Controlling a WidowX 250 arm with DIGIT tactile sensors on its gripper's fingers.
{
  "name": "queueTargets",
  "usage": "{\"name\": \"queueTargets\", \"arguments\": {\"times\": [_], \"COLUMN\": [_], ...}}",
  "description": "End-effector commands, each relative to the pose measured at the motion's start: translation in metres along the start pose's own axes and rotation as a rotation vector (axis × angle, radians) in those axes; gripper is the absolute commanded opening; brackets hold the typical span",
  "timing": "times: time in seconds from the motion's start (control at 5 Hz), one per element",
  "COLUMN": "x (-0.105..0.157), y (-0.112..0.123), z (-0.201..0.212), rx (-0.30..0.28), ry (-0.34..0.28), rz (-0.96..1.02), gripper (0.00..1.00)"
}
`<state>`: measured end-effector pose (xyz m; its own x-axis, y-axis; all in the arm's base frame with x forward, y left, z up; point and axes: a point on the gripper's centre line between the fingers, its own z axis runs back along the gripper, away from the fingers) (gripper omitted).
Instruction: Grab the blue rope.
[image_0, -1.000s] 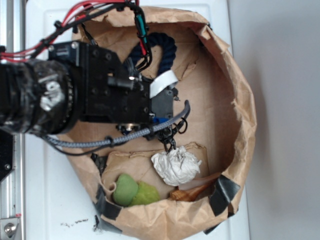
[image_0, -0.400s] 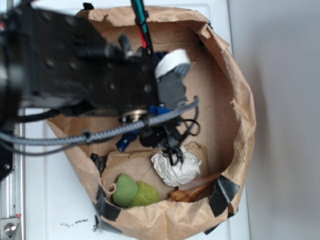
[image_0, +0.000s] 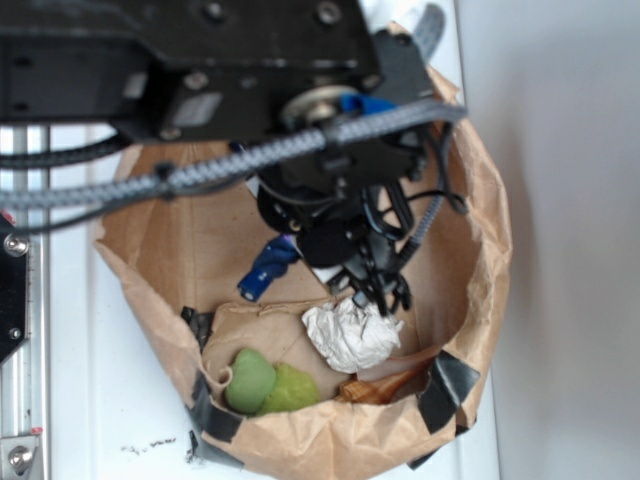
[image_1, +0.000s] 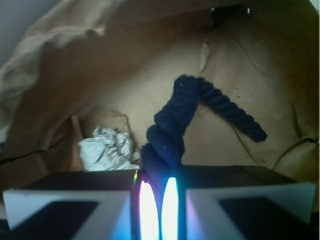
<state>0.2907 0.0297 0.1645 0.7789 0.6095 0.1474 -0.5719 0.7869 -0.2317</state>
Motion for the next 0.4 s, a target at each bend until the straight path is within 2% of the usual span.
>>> {"name": "queueTargets", "arguments": {"times": [0.0,0.2], "x": [0.0093,0.001], "y": [-0.0103,-0.0162], "z": [0.0459,0.0438], "rx": [-0.007,0.012], "ry": [-0.039,-0.107], "rz": [-0.06,-0.159], "gripper": [0.0,0.0]}}
